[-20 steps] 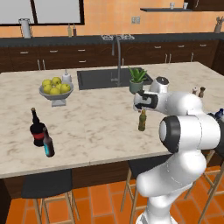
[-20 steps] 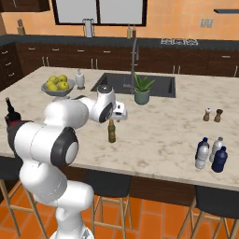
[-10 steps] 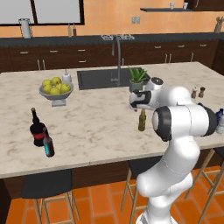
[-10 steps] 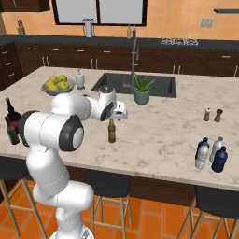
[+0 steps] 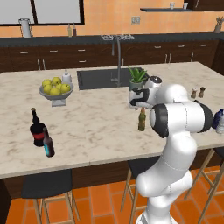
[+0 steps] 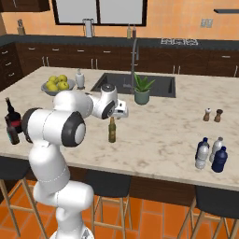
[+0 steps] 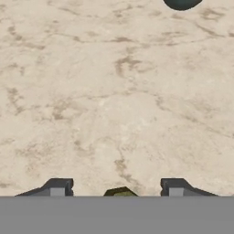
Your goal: Move the plastic bottles in the middle to the plastics group, and the glass bottles in the middle to the glass group.
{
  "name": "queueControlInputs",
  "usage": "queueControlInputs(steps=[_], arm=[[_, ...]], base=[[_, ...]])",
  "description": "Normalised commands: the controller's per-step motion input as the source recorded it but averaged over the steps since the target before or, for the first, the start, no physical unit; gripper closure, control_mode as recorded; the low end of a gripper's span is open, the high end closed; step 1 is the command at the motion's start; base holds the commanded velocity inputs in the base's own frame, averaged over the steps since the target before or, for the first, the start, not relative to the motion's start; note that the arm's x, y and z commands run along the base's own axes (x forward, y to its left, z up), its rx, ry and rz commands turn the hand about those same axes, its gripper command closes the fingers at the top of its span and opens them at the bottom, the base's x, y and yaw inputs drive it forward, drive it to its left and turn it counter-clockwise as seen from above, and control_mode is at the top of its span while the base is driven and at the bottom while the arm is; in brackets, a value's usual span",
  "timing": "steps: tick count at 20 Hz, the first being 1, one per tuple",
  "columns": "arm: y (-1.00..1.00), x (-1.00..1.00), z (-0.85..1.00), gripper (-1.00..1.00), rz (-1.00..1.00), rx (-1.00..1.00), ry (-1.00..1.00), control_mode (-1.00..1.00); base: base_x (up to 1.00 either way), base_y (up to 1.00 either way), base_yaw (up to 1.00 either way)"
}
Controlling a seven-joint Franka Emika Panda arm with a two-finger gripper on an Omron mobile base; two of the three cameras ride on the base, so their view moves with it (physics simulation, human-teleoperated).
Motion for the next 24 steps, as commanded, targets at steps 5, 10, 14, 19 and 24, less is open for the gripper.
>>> queueControlInputs(steps=[5,10,14,19,24], arm=[[0.0,-0.19,-0.2,1.0,0.0,0.0,0.0,-1.0],[0.03,-0.32,0.08,1.0,0.0,0.03,-0.03,-1.0],[0.37,-0.46,0.55,1.0,0.08,0.04,-0.12,-1.0],[0.65,-0.46,0.5,1.0,0.2,0.0,-0.03,-1.0],[0.83,-0.34,0.43,1.0,0.26,0.0,0.01,-1.0]], base=[[0.0,0.0,0.0],[0.0,0.0,0.0],[0.0,0.0,0.0],[0.0,0.0,0.0],[0.0,0.0,0.0]])
